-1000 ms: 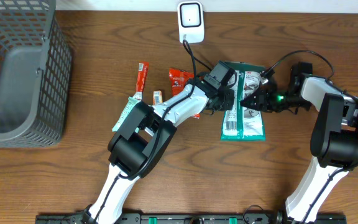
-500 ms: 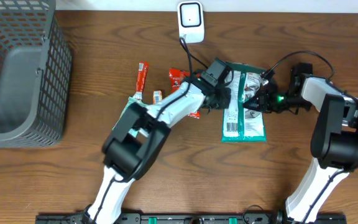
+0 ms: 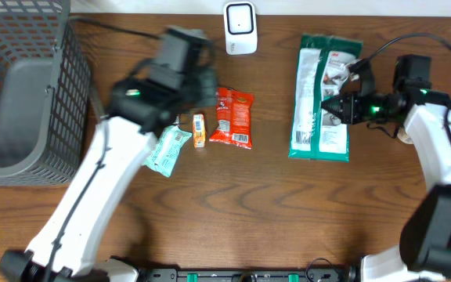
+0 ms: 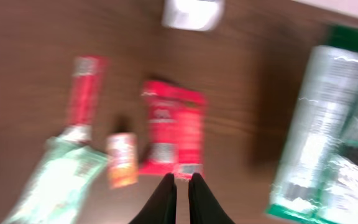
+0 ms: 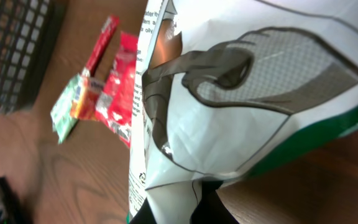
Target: Scan the item barcode
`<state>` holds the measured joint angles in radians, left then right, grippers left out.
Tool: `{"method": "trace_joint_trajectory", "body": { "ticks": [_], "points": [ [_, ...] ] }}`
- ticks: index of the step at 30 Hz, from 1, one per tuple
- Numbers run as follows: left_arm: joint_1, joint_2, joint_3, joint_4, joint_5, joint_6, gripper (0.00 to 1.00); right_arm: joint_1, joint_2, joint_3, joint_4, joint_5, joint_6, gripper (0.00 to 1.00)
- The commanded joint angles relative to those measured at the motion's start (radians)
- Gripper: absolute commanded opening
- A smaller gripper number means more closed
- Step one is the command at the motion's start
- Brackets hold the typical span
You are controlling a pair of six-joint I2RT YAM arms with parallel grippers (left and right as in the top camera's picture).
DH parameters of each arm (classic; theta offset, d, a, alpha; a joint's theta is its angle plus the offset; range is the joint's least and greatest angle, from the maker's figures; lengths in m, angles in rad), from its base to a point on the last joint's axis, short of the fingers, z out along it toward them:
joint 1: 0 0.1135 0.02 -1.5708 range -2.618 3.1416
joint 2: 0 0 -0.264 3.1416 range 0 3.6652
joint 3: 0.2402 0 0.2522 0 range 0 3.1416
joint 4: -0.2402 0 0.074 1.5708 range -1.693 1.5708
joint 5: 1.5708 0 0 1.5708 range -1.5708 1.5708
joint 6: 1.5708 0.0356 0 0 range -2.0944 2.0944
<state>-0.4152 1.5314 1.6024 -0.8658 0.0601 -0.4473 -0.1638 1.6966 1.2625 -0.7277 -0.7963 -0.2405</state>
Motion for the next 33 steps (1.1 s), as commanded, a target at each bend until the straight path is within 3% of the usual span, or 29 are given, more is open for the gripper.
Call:
{"method": "trace_joint_trajectory", "body": {
  "ticks": [1,8,12,16,22,24,26,33],
  "points": [
    [0.116,-0.046,-0.001,-0.076,-0.079,0.021,0.11,0.046,-0.108,0.056,-0.018,0.087,0.061,0.01],
    [0.276,-0.051,-0.002,-0.152,-0.076,0.1,0.13,0.24,-0.161,0.251,-0.156,0.326,0.06,0.01],
    [0.319,-0.045,-0.002,-0.148,-0.077,0.191,0.32,0.371,-0.156,0.376,-0.204,0.463,0.014,0.01],
    [0.387,-0.044,-0.002,-0.137,-0.088,0.192,0.43,0.5,-0.093,0.57,-0.304,0.626,0.005,0.01],
    [0.46,-0.045,-0.002,-0.114,-0.11,0.192,0.63,0.606,0.144,0.99,-0.554,0.754,-0.087,0.01],
    [0.485,-0.045,-0.002,-0.117,-0.11,0.192,0.75,0.639,0.261,1.16,-0.603,0.868,-0.109,0.01],
    [0.493,-0.044,-0.002,-0.121,-0.11,0.192,0.82,0.661,0.312,1.204,-0.588,0.918,-0.138,0.01],
    [0.493,-0.044,-0.002,-0.121,-0.11,0.192,0.83,0.679,0.427,1.203,-0.488,0.93,-0.32,0.01]
  ]
}}
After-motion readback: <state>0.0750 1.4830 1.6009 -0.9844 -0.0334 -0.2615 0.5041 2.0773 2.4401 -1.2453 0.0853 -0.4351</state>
